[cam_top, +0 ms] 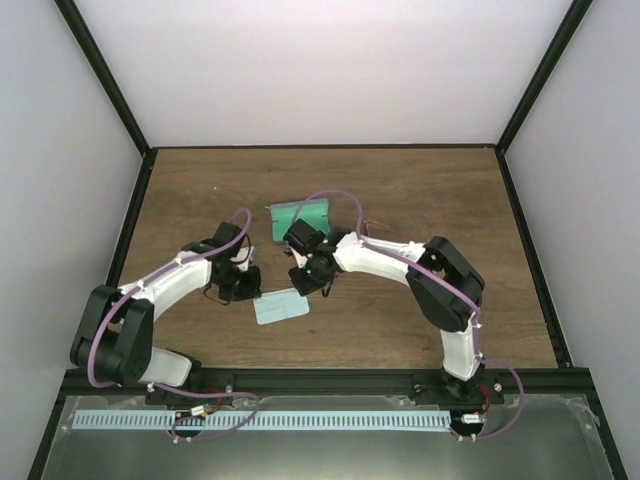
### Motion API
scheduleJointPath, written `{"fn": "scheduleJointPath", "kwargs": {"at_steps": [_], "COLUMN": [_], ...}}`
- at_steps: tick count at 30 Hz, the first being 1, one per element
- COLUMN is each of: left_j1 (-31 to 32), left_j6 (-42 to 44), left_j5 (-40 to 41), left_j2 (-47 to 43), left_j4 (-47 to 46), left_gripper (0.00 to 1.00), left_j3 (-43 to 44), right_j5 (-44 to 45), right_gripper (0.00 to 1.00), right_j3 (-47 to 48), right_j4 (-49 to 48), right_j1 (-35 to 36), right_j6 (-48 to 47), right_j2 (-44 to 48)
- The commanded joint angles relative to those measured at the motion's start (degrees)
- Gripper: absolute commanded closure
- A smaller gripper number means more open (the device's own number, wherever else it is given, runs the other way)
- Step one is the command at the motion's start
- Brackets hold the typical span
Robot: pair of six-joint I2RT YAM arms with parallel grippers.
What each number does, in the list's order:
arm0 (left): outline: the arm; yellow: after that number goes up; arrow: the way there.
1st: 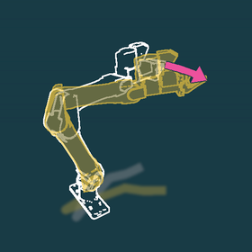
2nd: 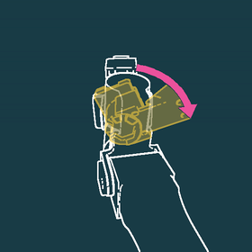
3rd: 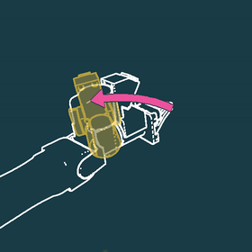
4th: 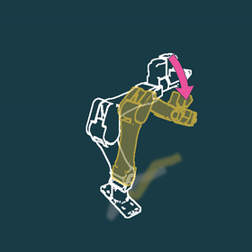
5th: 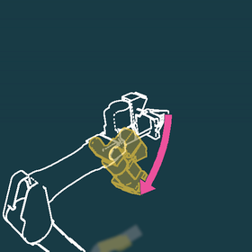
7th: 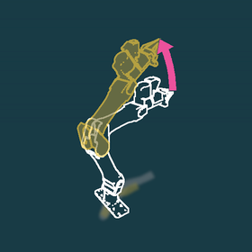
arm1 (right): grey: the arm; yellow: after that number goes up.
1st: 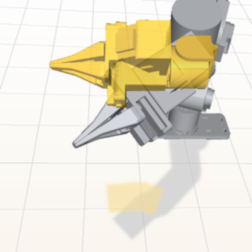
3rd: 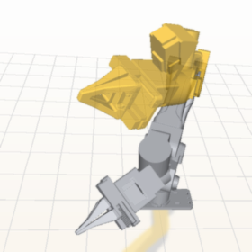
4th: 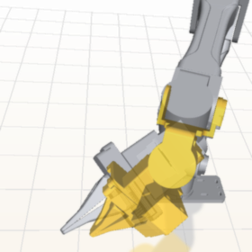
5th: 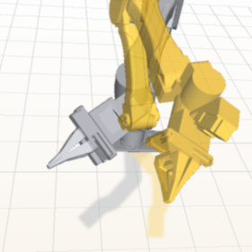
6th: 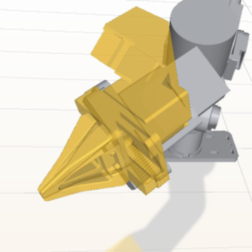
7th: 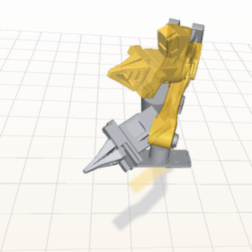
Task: Organize the sunglasses
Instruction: Fold the glasses cleaning cloth at the center of the board.
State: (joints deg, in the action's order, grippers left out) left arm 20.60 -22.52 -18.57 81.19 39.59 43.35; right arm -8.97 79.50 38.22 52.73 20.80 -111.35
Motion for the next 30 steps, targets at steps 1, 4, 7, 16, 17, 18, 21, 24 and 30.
{"fn": "scheduleJointPath", "kwargs": {"at_steps": [1, 4, 7, 16, 17, 18, 21, 24, 30], "left_j1": [0.66, 0.73, 0.89, 0.89, 0.92, 0.88, 0.97, 1.00, 1.25], "left_j6": [-0.73, -0.75, -1.16, -1.87, -1.83, -1.77, -1.73, -1.60, -1.68], "left_j5": [-1.74, -1.64, -1.87, -0.25, -0.23, -0.36, -1.00, -1.53, -2.22], "left_j2": [-1.92, -2.24, -2.59, -1.40, -1.37, -1.34, -1.30, -1.41, -0.54], "left_j4": [1.89, 2.34, 2.56, 3.57, 3.63, 3.67, 3.78, 3.95, 4.58], "left_gripper": [0.96, 0.96, 0.96, 0.96, 0.96, 0.96, 0.96, 0.96, 0.95], "left_j3": [-0.75, -1.44, -1.96, -2.07, -2.00, -2.08, -2.26, -2.57, -3.59], "right_j5": [-0.63, -1.02, -1.29, -2.03, -2.17, -2.25, -2.36, -2.40, -2.40], "right_gripper": [0.99, 0.99, 0.99, 0.99, 0.99, 0.99, 0.99, 0.99, 0.99], "right_j3": [-1.74, -2.20, -2.18, -2.50, -2.72, -2.76, -3.11, -3.43, -3.29], "right_j4": [1.09, 1.03, 0.98, 0.63, 0.63, 0.63, 0.72, 0.66, 0.46], "right_j1": [0.40, 0.40, 0.39, 0.44, 0.51, 0.53, 0.53, 0.52, 0.53], "right_j6": [-1.23, -1.63, -1.89, -1.94, -1.93, -1.98, -1.97, -1.97, -1.90], "right_j2": [3.07, 3.34, 3.39, 3.55, 3.58, 3.56, 3.56, 3.45, 3.17]}}
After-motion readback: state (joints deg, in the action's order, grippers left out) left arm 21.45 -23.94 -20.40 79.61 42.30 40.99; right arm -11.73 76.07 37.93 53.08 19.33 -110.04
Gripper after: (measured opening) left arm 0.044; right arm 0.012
